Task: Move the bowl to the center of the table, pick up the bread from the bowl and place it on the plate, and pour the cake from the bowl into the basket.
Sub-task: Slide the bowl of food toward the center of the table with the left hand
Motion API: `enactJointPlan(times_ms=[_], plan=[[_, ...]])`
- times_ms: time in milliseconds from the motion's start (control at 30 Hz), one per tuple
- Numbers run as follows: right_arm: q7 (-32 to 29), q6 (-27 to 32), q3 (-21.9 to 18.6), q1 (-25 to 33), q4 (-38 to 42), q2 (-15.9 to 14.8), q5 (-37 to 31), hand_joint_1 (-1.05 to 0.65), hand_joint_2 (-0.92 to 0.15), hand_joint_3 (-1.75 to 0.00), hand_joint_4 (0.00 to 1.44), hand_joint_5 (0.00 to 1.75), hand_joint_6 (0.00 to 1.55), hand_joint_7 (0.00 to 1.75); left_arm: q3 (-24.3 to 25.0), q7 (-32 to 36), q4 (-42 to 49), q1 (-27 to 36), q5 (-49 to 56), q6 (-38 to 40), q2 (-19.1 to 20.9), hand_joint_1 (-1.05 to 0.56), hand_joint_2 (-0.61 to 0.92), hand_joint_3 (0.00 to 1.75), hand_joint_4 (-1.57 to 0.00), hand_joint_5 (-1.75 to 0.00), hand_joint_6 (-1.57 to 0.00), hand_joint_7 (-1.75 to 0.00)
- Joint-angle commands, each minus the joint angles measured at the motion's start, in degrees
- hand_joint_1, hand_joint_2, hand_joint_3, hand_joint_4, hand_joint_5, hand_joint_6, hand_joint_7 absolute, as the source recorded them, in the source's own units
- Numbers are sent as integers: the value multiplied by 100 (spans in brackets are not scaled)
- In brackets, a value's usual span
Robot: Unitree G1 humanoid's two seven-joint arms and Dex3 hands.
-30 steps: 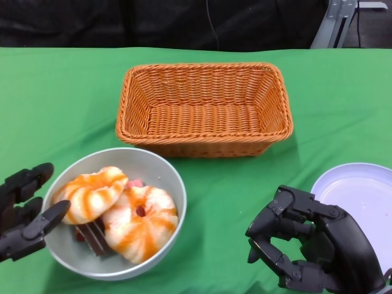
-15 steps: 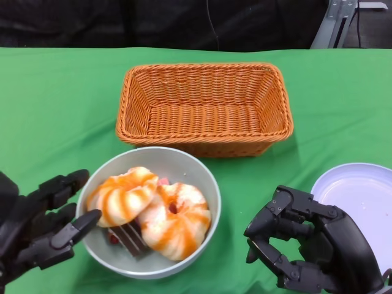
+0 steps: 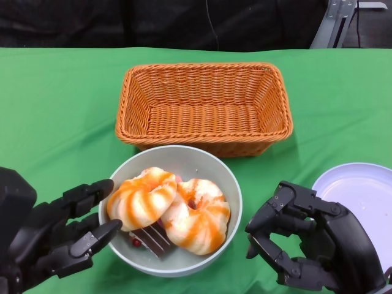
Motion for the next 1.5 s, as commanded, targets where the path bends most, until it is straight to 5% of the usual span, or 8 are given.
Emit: enactJointPlan(times_ms=[33,567,1500], plan=[[-23,-111,-6,-39,-29,4,-28,-24,-67,-66,74,144,67,123,-54,-97,-6,-12,-64,-79,66,-56,92,51,0,0,0,0],[-17,-213,-16,-107,42,2,-36,-26,-75,-52,73,144,66,124,-286,-265,-67,51,-19,-336,301,-61,92,51,-6,-3,0,0],[-59,-271,31,-129,89,74,-77,-26,-75,-51,74,144,66,124,-541,-653,-168,185,-53,-719,486,-63,92,50,-4,-1,0,0]])
